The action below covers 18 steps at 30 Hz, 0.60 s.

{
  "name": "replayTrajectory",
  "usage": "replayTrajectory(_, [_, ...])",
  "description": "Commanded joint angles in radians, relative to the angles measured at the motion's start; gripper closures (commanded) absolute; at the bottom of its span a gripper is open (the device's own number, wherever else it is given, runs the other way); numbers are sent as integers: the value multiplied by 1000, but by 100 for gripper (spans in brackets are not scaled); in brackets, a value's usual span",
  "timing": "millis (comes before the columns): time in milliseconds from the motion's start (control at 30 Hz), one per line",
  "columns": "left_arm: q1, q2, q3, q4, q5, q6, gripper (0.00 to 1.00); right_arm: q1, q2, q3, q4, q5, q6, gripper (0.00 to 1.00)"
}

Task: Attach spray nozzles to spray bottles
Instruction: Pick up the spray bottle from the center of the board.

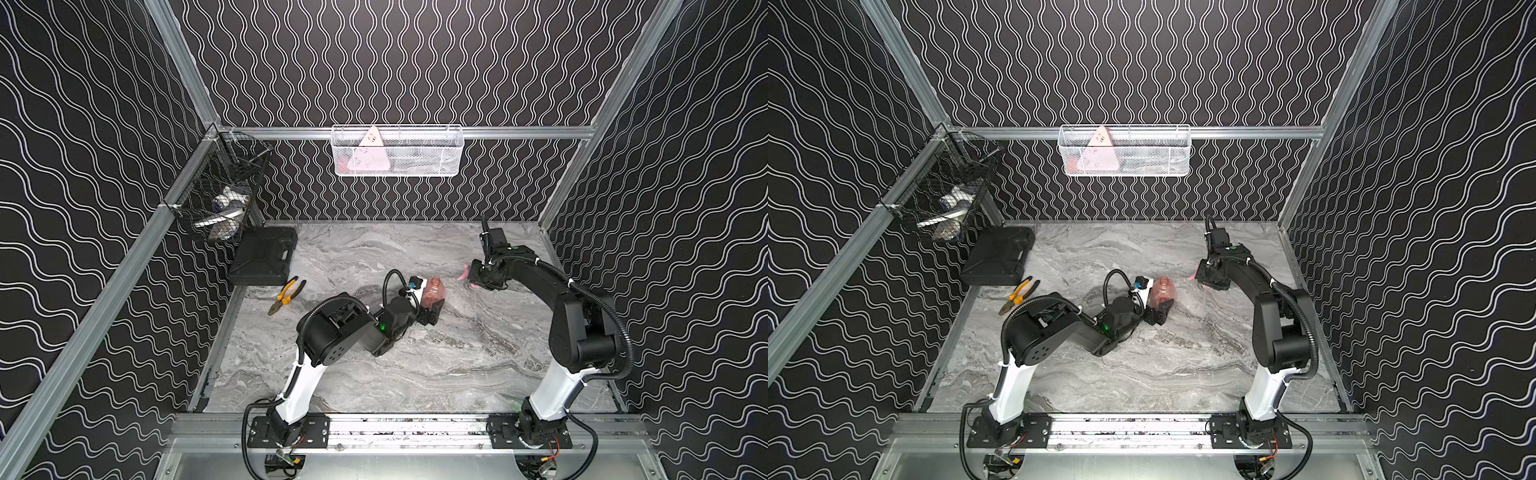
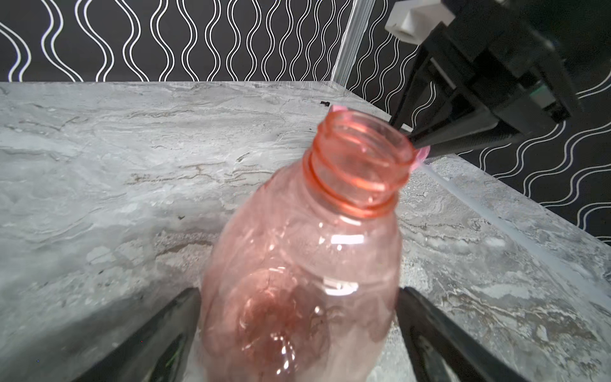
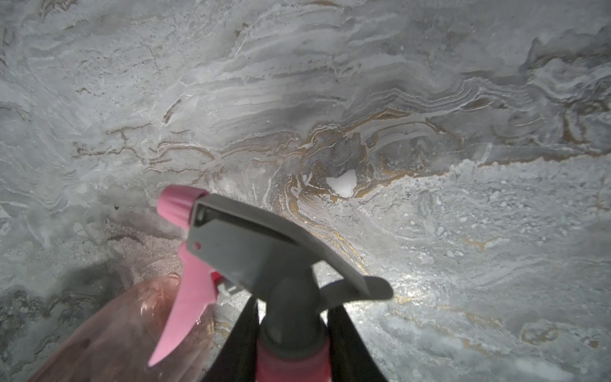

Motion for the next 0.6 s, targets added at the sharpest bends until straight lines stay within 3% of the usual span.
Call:
replayTrajectory(0, [-14,-2,14,-4,-31,44,4,-2,8,12,13,-22,-2,68])
replayTrajectory(233, [-15,7,66,-118,25,56,5,-1,62,40,66,-217,-34,68])
replayTrajectory(567, [-14,9,99,-163,98,83,2,33,82,0,96,-303,-81,68])
